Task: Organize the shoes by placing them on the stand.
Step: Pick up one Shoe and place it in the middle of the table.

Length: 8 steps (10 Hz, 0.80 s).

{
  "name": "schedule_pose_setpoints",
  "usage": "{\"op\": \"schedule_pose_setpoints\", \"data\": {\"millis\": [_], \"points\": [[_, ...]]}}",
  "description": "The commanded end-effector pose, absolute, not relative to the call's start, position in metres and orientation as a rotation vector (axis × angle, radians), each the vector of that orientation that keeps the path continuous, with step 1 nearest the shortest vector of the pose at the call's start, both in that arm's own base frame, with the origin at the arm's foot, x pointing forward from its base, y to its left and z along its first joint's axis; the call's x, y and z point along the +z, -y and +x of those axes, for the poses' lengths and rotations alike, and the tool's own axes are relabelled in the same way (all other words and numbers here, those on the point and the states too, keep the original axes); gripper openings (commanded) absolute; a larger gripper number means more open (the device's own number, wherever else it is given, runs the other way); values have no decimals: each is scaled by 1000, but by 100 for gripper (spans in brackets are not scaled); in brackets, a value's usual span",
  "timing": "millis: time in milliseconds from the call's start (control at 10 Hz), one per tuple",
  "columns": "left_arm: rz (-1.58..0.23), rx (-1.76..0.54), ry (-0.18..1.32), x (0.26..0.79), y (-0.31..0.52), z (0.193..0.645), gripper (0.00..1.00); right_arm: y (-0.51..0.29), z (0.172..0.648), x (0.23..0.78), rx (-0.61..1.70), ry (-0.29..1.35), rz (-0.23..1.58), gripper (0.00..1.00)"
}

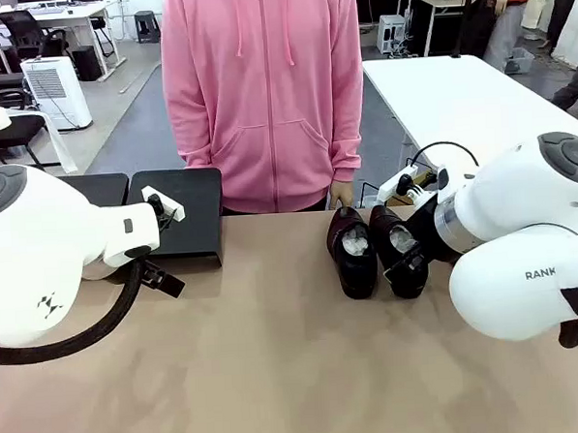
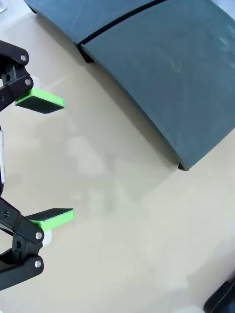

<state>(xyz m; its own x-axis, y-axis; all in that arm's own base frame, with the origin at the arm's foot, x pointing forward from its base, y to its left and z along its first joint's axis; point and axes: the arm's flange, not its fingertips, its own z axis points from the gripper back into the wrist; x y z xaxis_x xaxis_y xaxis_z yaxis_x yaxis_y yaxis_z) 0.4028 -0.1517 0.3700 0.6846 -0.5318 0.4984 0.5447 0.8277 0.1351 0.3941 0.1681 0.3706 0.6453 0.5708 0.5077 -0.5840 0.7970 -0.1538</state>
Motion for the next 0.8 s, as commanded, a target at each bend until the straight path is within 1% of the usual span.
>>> {"op": "schedule_pose_setpoints", "data": {"millis": [0,700], "points": [[-25,-603,551,370,152,403,100,-168,394,371,657,569,25,100],[-25,-603,551,370,152,403,100,-168,394,371,657,569,25,100]]}}
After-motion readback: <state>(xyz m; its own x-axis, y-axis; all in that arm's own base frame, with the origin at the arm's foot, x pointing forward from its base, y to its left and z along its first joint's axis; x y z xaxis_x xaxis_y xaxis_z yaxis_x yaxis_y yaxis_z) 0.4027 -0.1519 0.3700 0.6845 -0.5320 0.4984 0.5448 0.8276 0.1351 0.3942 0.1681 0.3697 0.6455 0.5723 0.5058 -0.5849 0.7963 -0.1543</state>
